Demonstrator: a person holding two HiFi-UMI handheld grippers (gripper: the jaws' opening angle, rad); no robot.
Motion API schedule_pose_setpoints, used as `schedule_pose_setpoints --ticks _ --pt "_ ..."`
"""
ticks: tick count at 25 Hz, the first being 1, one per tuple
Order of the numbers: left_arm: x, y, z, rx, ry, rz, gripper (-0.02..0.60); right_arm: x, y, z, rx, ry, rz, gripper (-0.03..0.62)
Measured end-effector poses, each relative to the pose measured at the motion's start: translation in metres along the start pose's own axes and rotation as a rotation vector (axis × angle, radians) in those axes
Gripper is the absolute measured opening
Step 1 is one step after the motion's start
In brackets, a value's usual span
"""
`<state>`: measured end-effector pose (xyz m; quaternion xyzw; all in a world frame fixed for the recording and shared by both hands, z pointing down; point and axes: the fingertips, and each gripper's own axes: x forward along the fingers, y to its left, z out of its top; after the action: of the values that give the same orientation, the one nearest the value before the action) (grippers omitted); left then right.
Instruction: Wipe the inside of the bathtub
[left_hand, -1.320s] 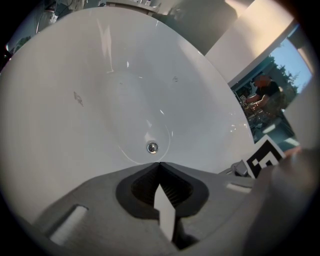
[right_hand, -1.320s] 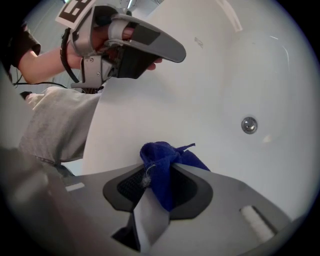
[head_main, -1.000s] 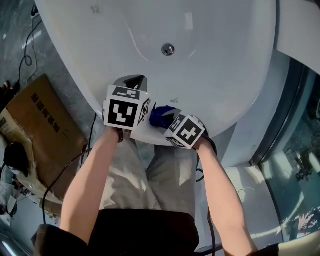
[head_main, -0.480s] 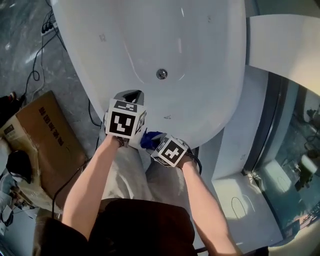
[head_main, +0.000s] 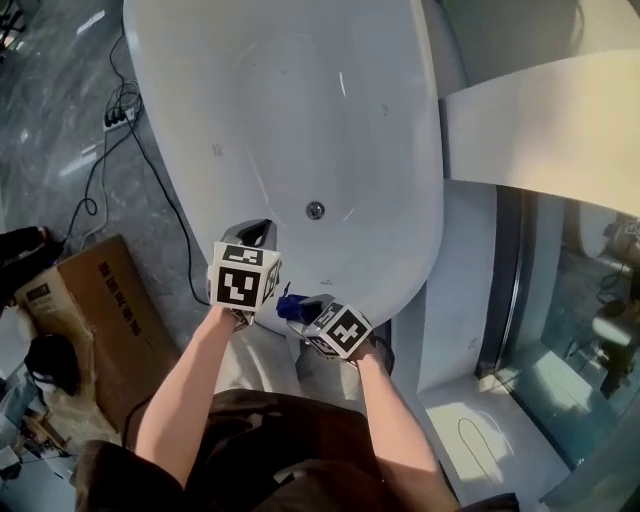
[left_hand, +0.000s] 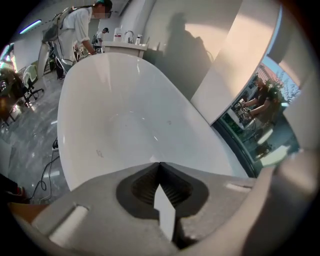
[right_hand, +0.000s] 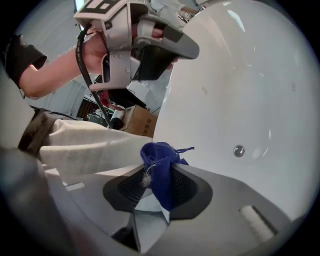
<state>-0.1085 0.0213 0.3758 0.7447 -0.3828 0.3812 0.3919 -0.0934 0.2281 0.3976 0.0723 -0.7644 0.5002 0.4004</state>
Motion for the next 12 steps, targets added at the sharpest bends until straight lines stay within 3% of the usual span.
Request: schedule_pose_setpoints --ticks 5,12 --pt "-0.033 -0.008 0.042 -0.003 -0.086 0.012 0.003 -0.049 -0.005 0.052 -0.029 -0.156 -0.104 0.124" --pt "-0.080 -0.027 0.109 0.050 -0.231 0.028 0.003 -0.128 -0.015 0.117 -0.058 -0.350 -0.257 0.124"
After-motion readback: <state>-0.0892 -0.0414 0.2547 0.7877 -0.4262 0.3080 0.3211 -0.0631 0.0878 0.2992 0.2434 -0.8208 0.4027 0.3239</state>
